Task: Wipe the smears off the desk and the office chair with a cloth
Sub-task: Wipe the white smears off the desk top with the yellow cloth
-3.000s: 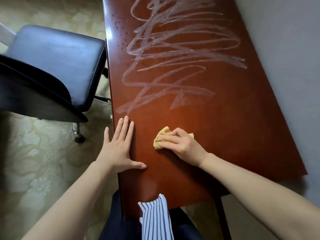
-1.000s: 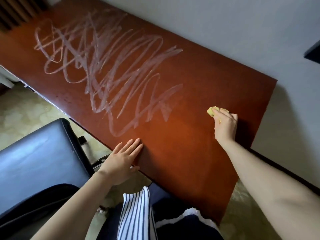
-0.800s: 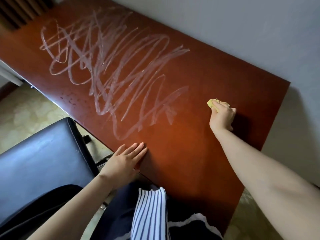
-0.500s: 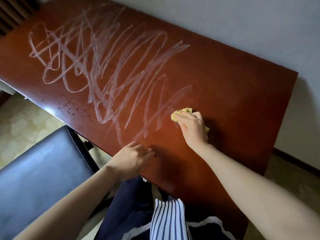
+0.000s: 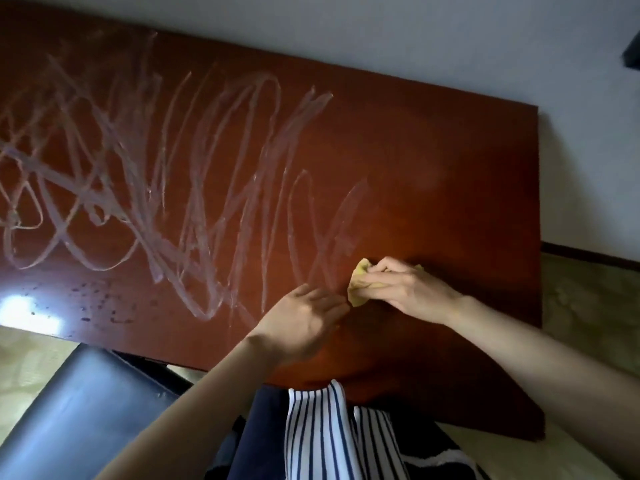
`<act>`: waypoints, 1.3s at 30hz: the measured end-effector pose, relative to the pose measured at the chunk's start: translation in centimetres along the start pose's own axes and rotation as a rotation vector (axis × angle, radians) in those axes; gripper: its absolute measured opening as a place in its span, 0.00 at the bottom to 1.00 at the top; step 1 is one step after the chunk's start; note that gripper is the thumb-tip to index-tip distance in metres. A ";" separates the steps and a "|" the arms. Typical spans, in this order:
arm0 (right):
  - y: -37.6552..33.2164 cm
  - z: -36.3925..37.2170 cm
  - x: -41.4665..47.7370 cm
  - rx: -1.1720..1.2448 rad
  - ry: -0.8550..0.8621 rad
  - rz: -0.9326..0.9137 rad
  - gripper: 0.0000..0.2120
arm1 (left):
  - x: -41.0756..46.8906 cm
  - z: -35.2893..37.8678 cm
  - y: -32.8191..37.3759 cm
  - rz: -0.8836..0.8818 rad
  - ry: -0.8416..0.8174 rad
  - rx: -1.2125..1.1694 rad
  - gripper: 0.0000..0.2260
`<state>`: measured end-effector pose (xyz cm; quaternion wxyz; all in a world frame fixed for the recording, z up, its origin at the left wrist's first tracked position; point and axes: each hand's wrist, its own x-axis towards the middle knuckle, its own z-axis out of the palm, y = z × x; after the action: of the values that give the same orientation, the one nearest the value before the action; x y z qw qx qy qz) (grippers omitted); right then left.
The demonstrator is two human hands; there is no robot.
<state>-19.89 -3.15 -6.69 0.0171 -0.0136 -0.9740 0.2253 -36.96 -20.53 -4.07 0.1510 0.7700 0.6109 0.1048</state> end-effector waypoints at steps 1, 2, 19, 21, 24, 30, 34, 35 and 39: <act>0.3 -0.3 0.5 0.002 0.013 0.031 0.20 | -0.1 0.3 0.1 0.020 -0.011 -0.009 0.15; 0.7 -0.5 1.0 0.011 0.034 0.054 0.20 | -0.2 0.4 0.3 0.022 -0.029 -0.006 0.15; 3.1 1.1 3.0 -0.049 0.219 0.413 0.19 | 1.8 4.5 7.3 -0.530 -0.255 0.001 0.28; 2.6 1.4 0.8 -0.043 0.204 0.280 0.20 | 2.3 4.5 8.2 -0.586 -0.259 0.011 0.28; 2.5 1.5 -2.5 -0.060 0.192 0.122 0.21 | 3.1 4.6 9.1 -0.649 -0.270 0.058 0.30; 4.5 -0.1 -8.3 -0.035 0.100 -0.109 0.25 | 4.1 4.9 10.1 -0.717 -0.403 0.088 0.53; 7.2 -2.5 -9.4 0.021 0.026 -0.069 0.24 | 4.7 4.5 9.7 -0.674 -0.479 0.149 0.58; 7.8 -2.9 -9.3 0.032 0.033 -0.008 0.23 | 4.8 4.4 9.5 -0.655 -0.502 0.159 0.58; 9.8 -4.2 -7.9 0.003 0.118 0.174 0.21 | 5.3 3.7 8.7 -0.574 -0.557 0.200 0.55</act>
<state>-11.66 7.23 -7.46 0.0547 -0.1115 -0.9661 0.2263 -26.52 -17.58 -4.48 0.2579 0.5784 0.7438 -0.2137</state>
